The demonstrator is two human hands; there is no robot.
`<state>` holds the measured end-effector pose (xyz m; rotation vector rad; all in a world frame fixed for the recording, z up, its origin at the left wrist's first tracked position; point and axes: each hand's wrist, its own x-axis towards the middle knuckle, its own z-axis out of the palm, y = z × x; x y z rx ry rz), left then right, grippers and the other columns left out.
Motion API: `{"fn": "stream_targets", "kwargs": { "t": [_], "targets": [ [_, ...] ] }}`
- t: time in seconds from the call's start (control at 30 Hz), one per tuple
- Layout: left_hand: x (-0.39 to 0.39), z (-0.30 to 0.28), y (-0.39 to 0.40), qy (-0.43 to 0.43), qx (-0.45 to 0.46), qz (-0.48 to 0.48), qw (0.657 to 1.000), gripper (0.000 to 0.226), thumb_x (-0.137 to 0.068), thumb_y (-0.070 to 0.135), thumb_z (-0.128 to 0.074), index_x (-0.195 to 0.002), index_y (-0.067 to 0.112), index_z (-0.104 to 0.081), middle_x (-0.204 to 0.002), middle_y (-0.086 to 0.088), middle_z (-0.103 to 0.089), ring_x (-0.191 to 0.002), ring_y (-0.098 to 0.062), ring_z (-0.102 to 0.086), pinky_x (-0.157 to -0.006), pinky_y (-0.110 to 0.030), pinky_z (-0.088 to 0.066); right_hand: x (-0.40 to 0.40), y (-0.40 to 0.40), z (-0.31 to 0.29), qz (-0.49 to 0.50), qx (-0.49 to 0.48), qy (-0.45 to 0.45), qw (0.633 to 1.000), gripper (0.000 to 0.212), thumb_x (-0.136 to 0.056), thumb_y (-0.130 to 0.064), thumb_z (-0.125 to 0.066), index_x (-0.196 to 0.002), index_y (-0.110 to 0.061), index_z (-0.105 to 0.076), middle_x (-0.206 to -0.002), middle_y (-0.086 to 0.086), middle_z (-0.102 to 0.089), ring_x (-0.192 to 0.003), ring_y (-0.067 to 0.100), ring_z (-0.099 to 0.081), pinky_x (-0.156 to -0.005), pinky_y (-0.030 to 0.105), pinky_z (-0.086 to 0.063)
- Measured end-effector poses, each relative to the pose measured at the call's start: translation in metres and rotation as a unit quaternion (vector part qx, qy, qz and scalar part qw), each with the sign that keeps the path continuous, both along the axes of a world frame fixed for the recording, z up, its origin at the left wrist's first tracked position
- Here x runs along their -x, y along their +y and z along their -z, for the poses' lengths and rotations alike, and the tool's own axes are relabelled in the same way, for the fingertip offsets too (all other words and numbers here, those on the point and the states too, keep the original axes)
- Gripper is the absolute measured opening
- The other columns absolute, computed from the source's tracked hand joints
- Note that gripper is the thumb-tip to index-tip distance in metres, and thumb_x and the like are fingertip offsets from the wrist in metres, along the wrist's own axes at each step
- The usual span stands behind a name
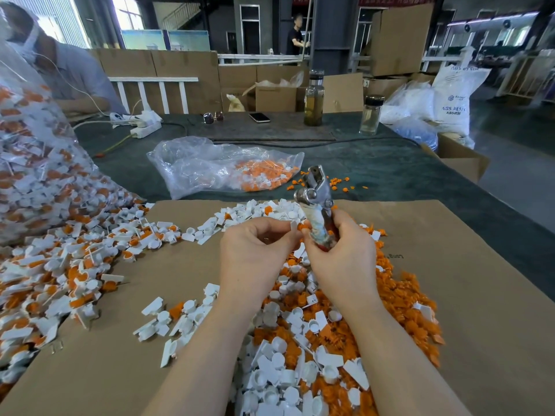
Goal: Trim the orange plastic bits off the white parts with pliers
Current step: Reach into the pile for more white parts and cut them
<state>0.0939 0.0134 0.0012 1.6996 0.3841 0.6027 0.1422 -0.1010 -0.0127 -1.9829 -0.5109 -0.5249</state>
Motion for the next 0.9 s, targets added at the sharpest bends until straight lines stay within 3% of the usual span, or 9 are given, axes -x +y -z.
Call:
{"fn": "stream_targets", "kwargs": {
  "t": [0.37,0.53,0.73,0.9],
  "targets": [
    [-0.0011,0.0012,0.0008,0.005,-0.068,0.010,0.998,0.015,-0.079,0.022,-0.082,-0.074,0.034,-0.075,-0.069,0.019,-0.072,-0.066,0.002,-0.067,-0.056,-0.009,-0.049,-0.0020,-0.0016,-0.0016,-0.010,0.011,0.010,1.000,0.025,-0.085,-0.020,-0.072,-0.082,-0.035,-0.053,-0.069,-0.019,-0.057,-0.068,0.003,-0.058,-0.056,0.018,-0.043],
    [-0.0033,0.0036,0.0008,0.007,-0.067,0.000,0.998,0.010,-0.080,0.024,-0.083,-0.077,0.032,-0.076,-0.072,0.019,-0.073,-0.070,0.000,-0.069,-0.061,-0.013,-0.053,-0.0033,-0.0023,-0.0025,-0.024,0.019,0.016,0.999,0.021,-0.085,-0.019,-0.071,-0.080,-0.031,-0.054,-0.071,-0.014,-0.059,-0.066,0.009,-0.058,-0.056,0.030,-0.050],
    [-0.0043,0.0045,0.0004,0.005,-0.063,-0.019,0.998,0.013,-0.078,0.029,-0.083,-0.071,0.034,-0.074,-0.069,0.020,-0.072,-0.067,0.001,-0.068,-0.063,-0.020,-0.055,-0.0013,-0.0029,-0.0040,-0.033,0.030,0.018,0.999,0.034,-0.082,-0.016,-0.070,-0.072,-0.038,-0.046,-0.064,-0.015,-0.054,-0.070,0.003,-0.055,-0.051,0.014,-0.035],
    [-0.0047,0.0039,-0.0008,0.012,-0.064,-0.048,0.997,0.015,-0.077,0.035,-0.083,-0.068,0.035,-0.071,-0.066,0.023,-0.069,-0.062,0.002,-0.063,-0.056,-0.017,-0.048,-0.0030,-0.0029,-0.0038,-0.067,0.023,0.050,0.996,0.024,-0.085,-0.018,-0.068,-0.079,-0.036,-0.053,-0.067,-0.014,-0.057,-0.066,0.002,-0.056,-0.053,0.013,-0.038]
  ]
}}
